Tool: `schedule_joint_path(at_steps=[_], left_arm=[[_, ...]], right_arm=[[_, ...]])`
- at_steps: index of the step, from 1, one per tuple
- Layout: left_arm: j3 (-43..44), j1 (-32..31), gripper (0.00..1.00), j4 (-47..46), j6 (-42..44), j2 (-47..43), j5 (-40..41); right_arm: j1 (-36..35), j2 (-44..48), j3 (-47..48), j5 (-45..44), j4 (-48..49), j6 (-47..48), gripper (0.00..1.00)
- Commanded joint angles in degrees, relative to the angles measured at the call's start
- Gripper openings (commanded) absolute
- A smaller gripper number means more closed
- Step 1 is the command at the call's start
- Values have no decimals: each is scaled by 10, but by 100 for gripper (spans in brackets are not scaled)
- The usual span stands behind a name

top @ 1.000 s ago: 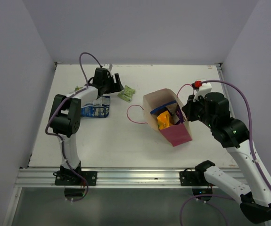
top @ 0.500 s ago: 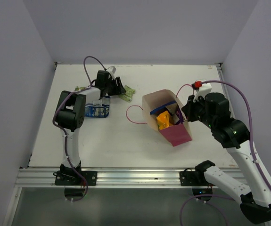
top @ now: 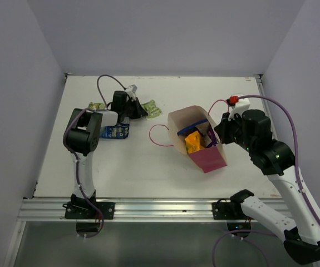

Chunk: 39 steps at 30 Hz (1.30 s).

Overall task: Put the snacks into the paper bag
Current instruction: Pick up the snack from the center of the board, then place the snack in the paper bag.

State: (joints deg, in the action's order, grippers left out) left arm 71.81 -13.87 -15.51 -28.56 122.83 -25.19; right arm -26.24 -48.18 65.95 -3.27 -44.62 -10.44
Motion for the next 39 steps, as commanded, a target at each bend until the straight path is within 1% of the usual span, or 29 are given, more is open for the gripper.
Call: schedule_joint_path(at_steps=[1,4,10,14,19,25,29,31,35,36,37,39], left_arm=[[-28,5,0,-44,-10,-28,-14],[-60,5,0,-58,-10,-53,-17],[-129,5,0,-86,-4,-146,2],[-158,5,0,-99,-2,-202,7],[-177,5,0,-91,-9,-280,4],[-168,5,0,-46,-8,-392,8],[-145,1,0,-3,18,-470,3],[-125,-6,0,31,34,-490,2],[-101,-48,0,68,66,-535,8],[-89,-60,0,89,76,-539,21],[-82,-86,0,101,99,-544,32],[-63,-114,0,132,119,-547,48]], right_arm=[[-1,15,2,10,23,0,3],[0,20,1,8,20,-1,3],[-1,28,1,4,17,-5,3],[0,32,5,-2,15,-6,3],[0,30,8,-7,13,-6,3],[0,28,8,-14,14,-5,3],[-1,27,4,-13,20,-5,3],[0,23,3,-14,22,-4,3],[-1,18,8,-16,24,-1,3],[-1,17,8,-16,24,0,3],[-1,15,10,-17,25,0,3],[0,13,12,-17,24,2,3]])
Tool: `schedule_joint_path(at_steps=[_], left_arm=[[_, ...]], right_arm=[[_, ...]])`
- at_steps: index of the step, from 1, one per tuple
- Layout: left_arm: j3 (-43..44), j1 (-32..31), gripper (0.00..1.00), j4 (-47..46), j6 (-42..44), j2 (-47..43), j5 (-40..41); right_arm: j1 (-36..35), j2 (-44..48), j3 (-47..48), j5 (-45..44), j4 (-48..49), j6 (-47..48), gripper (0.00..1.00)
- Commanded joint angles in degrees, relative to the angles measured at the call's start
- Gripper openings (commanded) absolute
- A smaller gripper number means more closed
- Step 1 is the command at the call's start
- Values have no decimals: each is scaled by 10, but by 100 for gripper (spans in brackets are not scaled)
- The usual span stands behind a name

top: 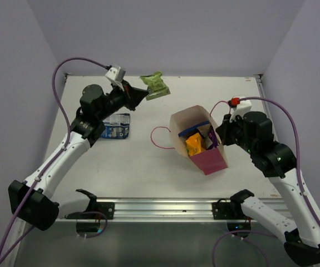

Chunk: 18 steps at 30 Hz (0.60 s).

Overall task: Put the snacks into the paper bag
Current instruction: Place the snack in the paper bag.

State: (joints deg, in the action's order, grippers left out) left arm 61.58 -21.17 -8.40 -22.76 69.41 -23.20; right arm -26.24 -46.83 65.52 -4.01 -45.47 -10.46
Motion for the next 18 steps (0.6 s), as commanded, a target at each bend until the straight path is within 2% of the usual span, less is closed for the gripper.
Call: schedule_joint_path(at_steps=[1,8,13,18], left_arm=[[42,-52,0,68,76,-14,30],[81,-153,0,153,163,-17,102],[121,-246,0,221,213,8,220],[153,-311,0,260,248,49,339]], right_arm=[[0,-1,18,-10,34,2,3],[0,-5,22,-15,30,4,3],[0,-9,23,-15,30,6,3],[-1,-11,26,-15,30,7,3]])
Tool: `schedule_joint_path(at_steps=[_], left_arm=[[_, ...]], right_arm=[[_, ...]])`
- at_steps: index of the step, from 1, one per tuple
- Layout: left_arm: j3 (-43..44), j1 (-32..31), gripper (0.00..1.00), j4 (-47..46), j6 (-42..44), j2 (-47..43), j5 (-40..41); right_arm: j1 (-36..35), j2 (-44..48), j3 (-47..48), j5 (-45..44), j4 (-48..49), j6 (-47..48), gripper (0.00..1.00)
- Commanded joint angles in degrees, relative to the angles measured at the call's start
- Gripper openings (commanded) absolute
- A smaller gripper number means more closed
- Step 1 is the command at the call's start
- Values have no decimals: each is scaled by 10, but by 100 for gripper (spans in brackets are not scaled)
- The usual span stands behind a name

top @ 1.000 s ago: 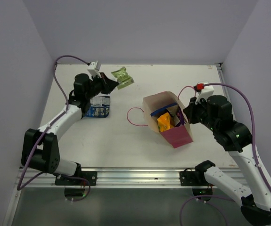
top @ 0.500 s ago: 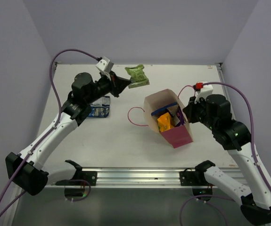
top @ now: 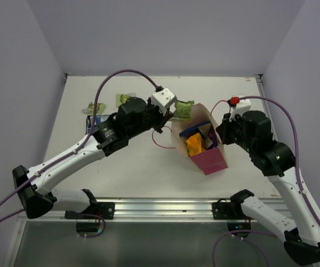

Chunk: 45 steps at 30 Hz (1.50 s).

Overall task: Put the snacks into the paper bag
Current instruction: Place the snack in the paper bag.

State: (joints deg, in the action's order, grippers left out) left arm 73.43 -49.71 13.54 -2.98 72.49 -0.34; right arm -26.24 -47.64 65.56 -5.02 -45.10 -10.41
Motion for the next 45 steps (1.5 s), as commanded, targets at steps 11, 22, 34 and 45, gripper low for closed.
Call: schedule_joint_path(at_steps=[11,22,34,45], left_arm=[[123,-127,0,85,129,137,278],[167,-159,0,56,206,230,362],[196,-159,0,38,219,313,366],[160,-143,5,-18,181,342,328]], right_arm=[[0,1,17,-26,21,4,3],[-1,12,7,-20,23,3,3],[-1,20,-7,-23,27,1,3],[0,22,-14,-22,31,1,3]])
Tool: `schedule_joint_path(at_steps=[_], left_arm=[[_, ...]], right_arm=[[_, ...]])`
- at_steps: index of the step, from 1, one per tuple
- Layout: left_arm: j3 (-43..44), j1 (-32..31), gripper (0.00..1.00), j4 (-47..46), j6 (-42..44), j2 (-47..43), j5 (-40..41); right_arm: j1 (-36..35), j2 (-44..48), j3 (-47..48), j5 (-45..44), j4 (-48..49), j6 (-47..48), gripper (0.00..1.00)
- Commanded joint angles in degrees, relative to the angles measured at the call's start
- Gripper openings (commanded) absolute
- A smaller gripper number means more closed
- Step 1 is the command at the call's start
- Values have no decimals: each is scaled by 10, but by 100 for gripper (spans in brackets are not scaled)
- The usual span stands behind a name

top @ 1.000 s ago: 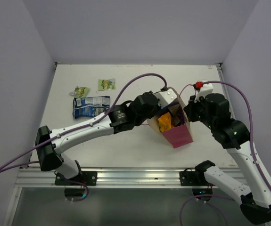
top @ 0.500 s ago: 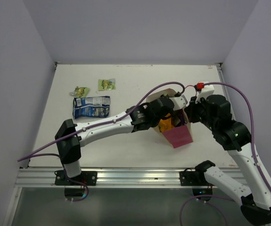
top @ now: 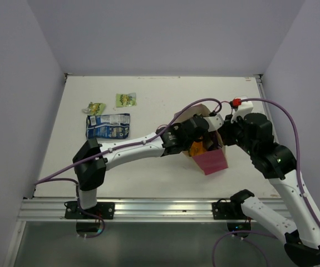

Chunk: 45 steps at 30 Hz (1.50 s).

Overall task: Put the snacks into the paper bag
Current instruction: Place the snack in the paper bag.

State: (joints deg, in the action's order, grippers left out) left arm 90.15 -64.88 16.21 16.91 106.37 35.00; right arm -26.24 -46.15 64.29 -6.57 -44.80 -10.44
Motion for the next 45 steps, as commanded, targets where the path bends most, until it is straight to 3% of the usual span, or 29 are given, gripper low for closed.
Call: schedule_joint_path(at_steps=[1,11,19,30,40,45], left_arm=[[-10,19,6,-46,-29,2,-39],[-35,50,9,-57,-56,7,-166],[-38,84,14,-58,-82,-2,-218],[-48,105,34,-66,-121,-56,-282],[-46,105,57,-66,-142,-166,-281],[-44,105,73,-61,-164,-209,-259]], right_arm=[[-1,8,-2,-7,28,2,3],[-1,5,-6,-4,32,2,3],[-1,10,-6,-6,30,3,3],[0,16,-4,-7,27,2,3],[-1,13,-2,-5,27,1,3],[0,13,-4,-4,27,0,4]])
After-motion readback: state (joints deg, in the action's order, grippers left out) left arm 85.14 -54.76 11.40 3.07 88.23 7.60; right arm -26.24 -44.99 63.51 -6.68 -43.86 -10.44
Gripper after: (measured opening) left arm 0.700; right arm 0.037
